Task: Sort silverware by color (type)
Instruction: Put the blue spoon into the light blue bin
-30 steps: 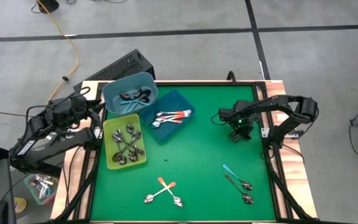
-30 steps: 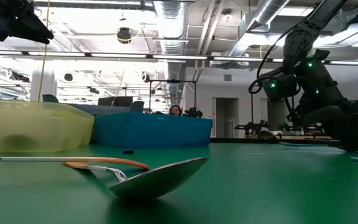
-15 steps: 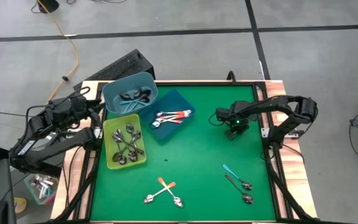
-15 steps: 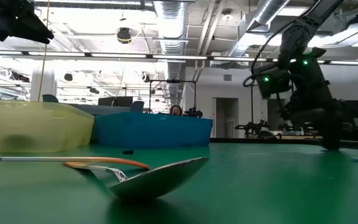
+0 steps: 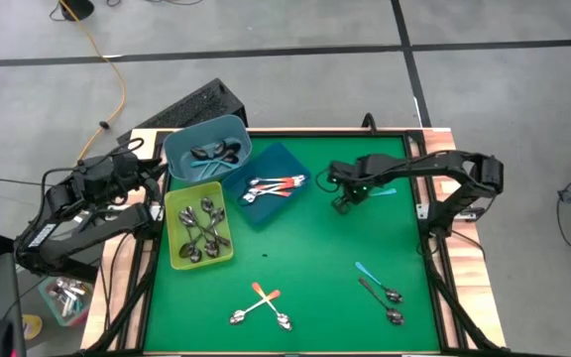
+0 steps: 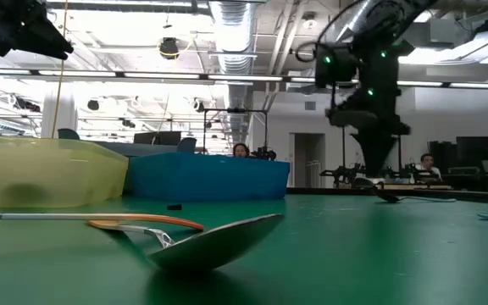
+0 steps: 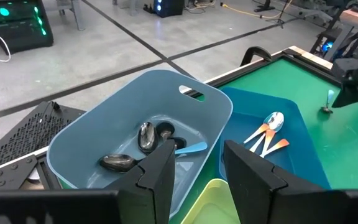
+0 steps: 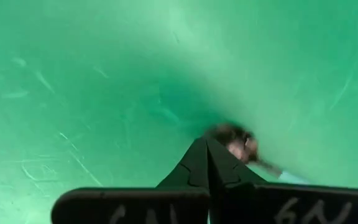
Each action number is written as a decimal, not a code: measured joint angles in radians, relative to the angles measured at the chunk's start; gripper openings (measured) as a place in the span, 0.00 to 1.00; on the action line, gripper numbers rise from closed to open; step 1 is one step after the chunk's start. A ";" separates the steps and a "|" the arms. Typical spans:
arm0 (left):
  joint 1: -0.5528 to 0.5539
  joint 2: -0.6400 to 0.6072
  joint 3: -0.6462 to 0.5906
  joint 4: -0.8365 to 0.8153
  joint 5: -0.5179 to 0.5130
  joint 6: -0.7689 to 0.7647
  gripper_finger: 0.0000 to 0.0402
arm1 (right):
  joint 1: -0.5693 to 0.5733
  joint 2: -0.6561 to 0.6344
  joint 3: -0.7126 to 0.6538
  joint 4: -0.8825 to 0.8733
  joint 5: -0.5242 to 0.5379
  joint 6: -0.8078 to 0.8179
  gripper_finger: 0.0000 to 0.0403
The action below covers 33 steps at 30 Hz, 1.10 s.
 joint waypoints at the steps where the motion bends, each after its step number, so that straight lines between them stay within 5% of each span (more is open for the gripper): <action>1: 0.000 0.000 0.000 0.000 0.000 0.000 0.30 | 0.005 0.000 0.015 0.006 0.013 -0.024 0.00; 9: 0.000 0.000 0.000 -0.002 0.000 0.000 0.30 | 0.017 0.000 0.068 -0.036 0.161 -0.235 0.17; 20: 0.000 0.000 0.000 -0.022 -0.001 0.000 0.30 | 0.004 -0.001 -0.025 -0.059 0.188 -0.419 0.55; 33: 0.000 0.000 0.000 -0.022 -0.002 -0.011 0.30 | -0.081 -0.002 -0.142 -0.037 0.182 -0.550 0.55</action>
